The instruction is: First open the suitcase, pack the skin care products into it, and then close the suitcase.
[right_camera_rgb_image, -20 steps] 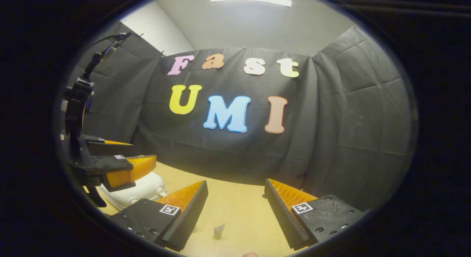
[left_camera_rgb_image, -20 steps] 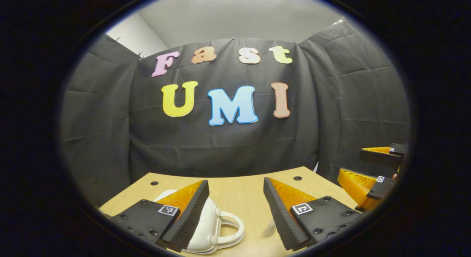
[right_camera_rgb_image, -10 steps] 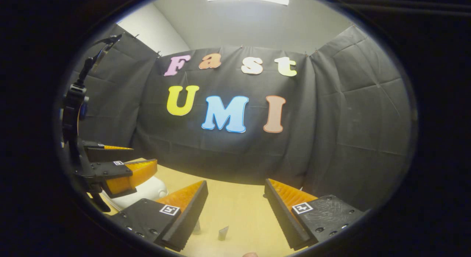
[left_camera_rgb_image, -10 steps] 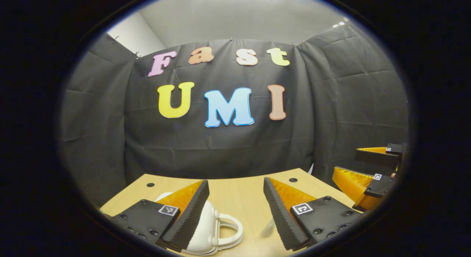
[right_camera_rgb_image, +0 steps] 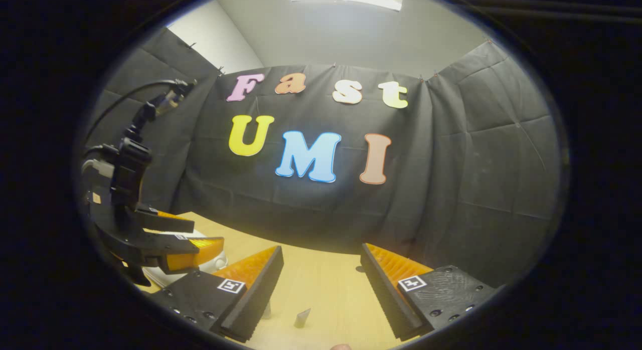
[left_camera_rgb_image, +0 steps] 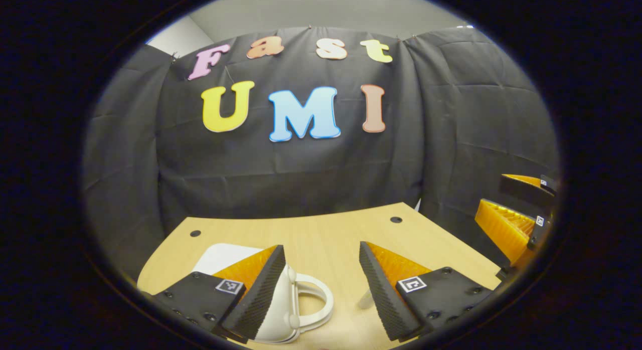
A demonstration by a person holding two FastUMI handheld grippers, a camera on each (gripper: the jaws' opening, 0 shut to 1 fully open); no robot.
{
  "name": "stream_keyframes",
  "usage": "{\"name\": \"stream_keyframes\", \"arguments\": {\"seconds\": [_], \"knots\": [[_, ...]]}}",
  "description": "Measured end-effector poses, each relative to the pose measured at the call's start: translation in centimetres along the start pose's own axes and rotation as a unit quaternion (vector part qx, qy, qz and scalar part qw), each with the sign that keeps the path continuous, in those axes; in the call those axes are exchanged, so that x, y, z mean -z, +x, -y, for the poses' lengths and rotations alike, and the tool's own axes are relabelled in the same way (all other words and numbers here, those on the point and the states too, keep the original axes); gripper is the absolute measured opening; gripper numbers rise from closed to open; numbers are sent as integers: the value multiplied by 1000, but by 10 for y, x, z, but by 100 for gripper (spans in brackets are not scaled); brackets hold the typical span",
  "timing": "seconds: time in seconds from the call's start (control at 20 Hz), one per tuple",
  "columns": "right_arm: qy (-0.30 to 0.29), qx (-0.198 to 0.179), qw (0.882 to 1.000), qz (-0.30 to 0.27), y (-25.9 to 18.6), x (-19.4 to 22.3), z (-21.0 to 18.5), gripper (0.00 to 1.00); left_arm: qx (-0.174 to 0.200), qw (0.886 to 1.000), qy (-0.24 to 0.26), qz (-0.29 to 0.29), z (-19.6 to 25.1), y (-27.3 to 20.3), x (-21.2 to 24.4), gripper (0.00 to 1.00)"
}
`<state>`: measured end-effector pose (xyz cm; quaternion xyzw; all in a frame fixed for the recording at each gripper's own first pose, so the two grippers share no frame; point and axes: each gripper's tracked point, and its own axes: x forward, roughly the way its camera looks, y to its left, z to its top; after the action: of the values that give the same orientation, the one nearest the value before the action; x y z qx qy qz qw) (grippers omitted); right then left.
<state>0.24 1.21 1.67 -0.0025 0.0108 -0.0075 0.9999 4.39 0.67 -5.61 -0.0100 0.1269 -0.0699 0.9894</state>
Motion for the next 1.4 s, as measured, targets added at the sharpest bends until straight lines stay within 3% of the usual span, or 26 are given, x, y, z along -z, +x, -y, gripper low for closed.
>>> {"name": "stream_keyframes", "arguments": {"seconds": [0.15,0.3,0.6,0.95,1.0,1.05,1.15,1.3,1.35,1.4], "knots": [[5,-8,1000,-8,4,8,-1,94,22,997,-32,-72,0,27,27,96],[6,-17,1000,-14,10,16,0,94,31,985,-78,-150,-5,55,56,96],[20,-44,999,-25,21,30,3,94,42,943,-111,-310,-4,80,123,95],[27,-76,996,-37,28,45,15,94,19,897,-128,-422,-7,104,187,94],[28,-80,996,-38,29,48,17,94,14,893,-139,-428,-5,107,192,91],[28,-82,995,-40,30,50,21,94,7,888,-149,-435,-7,108,196,80],[27,-87,995,-43,30,55,29,94,-3,884,-159,-439,-8,109,200,73],[31,-91,994,-48,30,60,38,94,-9,886,-148,-440,-11,107,197,31],[32,-87,994,-50,32,61,41,95,-17,887,-139,-440,-15,106,195,31],[34,-82,995,-53,31,62,45,94,-12,888,-129,-442,-13,104,192,23]]}}
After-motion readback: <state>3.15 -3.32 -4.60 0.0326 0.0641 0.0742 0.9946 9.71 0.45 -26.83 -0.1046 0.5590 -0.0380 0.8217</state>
